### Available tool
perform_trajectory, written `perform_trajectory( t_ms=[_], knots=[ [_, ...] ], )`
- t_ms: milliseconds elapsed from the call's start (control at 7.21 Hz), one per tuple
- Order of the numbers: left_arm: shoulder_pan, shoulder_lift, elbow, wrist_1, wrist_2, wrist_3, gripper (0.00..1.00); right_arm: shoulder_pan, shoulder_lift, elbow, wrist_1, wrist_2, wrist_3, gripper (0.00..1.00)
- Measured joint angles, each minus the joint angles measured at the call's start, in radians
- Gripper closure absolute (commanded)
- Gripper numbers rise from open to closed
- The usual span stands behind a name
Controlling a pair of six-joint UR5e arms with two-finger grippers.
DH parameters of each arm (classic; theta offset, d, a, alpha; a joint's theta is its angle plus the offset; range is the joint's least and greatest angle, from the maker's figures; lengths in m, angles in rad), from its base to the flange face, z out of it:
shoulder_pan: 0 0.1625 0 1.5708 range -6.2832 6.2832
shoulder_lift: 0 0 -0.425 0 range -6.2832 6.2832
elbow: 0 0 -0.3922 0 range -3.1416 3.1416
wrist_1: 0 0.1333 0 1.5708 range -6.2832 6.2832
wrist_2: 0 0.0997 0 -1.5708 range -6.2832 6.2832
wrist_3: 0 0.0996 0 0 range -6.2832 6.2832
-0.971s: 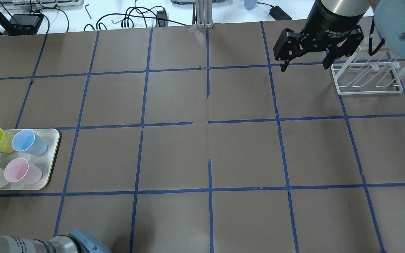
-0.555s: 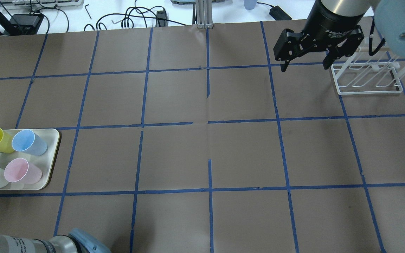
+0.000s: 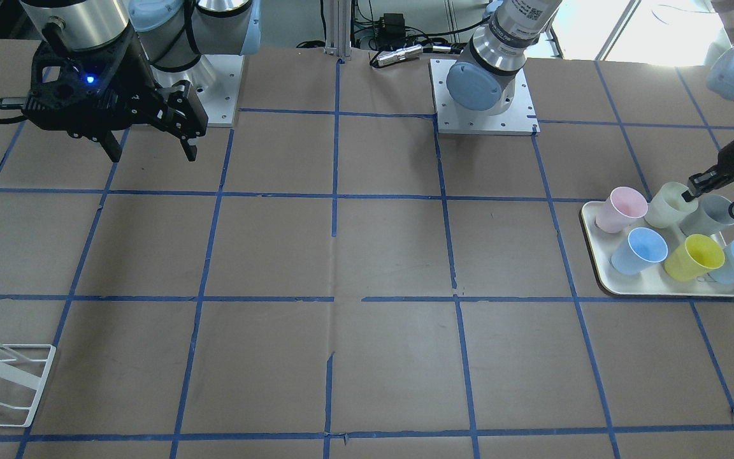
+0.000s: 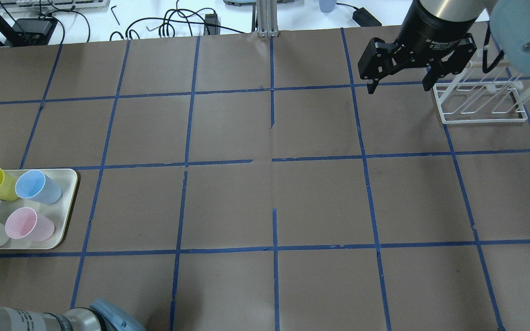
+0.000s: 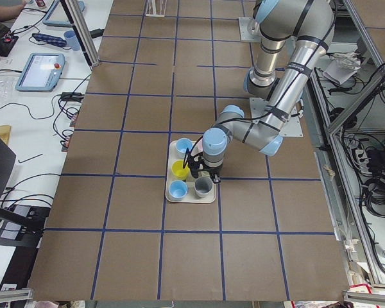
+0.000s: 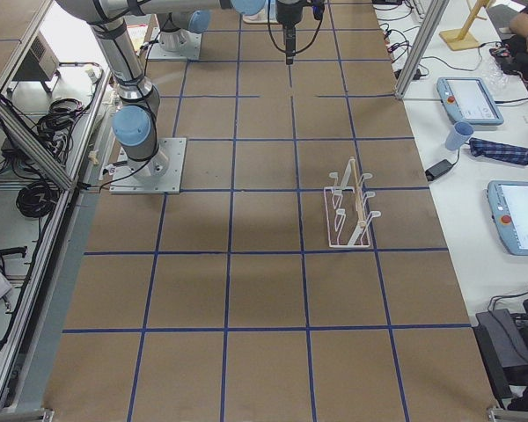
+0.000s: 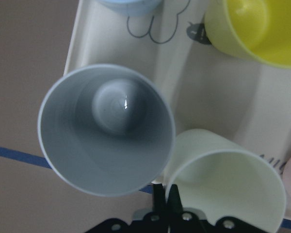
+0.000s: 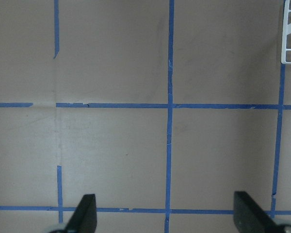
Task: Transfer IKEA cup to right arm and place on rack
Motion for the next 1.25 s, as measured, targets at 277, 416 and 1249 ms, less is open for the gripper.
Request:
perform_trajectory(
  t_ms=[277, 416, 1249],
  knots=[
    [-0.002, 0.021, 0.005, -0.009, 0.000, 0.011, 1.00, 0.000, 0.000, 0.000, -0.001, 0.000, -0.001, 0.00],
    [-0.003, 0.039, 0.010, -0.036, 0.000, 0.026, 1.00, 0.000, 0.000, 0.000, -0.003, 0.000, -0.001, 0.00],
    [-0.101, 0.166, 0.285, -0.492, 0.005, 0.069, 1.00, 0.000, 0.000, 0.000, -0.003, 0.000, 0.000, 0.00]
  ],
)
